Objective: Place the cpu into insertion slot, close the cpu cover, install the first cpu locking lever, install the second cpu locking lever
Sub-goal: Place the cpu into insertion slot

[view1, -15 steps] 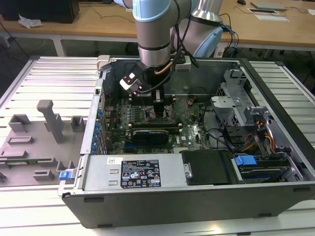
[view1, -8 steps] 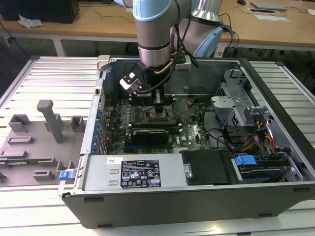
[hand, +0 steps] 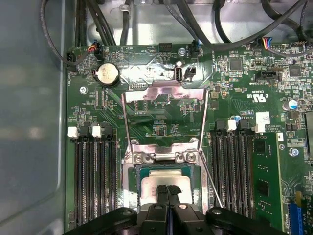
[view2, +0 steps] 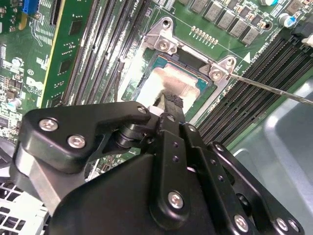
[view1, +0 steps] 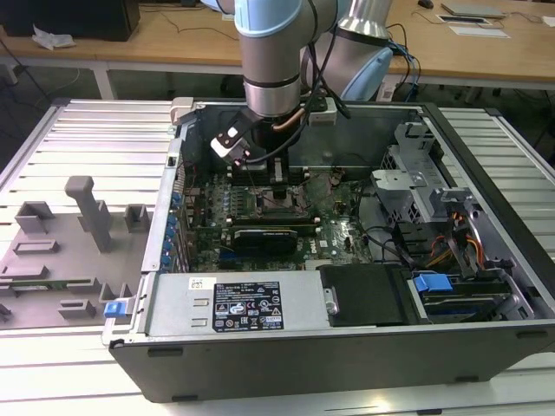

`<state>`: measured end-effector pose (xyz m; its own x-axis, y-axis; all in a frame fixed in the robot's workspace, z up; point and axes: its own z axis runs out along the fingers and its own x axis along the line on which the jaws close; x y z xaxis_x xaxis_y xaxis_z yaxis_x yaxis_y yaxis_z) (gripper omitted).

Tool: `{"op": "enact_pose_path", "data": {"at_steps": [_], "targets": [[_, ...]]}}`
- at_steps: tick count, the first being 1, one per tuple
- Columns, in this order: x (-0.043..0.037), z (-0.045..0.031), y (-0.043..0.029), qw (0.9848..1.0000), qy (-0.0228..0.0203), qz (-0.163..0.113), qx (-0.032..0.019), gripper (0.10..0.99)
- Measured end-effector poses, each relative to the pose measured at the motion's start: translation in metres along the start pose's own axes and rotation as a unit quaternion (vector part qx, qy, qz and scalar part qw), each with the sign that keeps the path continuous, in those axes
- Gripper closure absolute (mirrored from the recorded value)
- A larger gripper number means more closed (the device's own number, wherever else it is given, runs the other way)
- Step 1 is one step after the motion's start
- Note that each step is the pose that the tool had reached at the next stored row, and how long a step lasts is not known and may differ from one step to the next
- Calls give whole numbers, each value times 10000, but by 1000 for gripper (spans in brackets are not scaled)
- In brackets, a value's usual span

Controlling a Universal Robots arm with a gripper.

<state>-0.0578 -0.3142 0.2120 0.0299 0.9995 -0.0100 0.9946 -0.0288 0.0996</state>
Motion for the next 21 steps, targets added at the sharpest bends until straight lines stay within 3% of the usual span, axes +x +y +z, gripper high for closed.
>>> {"op": "enact_pose_path", "data": {"at_steps": [1, 2, 8, 17, 21], "targets": [[0, 1, 2, 10000, -2, -1, 76, 980], [0, 0, 2, 10000, -4, -1, 96, 980], [1, -1, 54, 10000, -4, -1, 99, 980], [-2, -361, 91, 10000, -3, -1, 98, 980], [-2, -409, 96, 10000, -2, -1, 98, 980]]}}
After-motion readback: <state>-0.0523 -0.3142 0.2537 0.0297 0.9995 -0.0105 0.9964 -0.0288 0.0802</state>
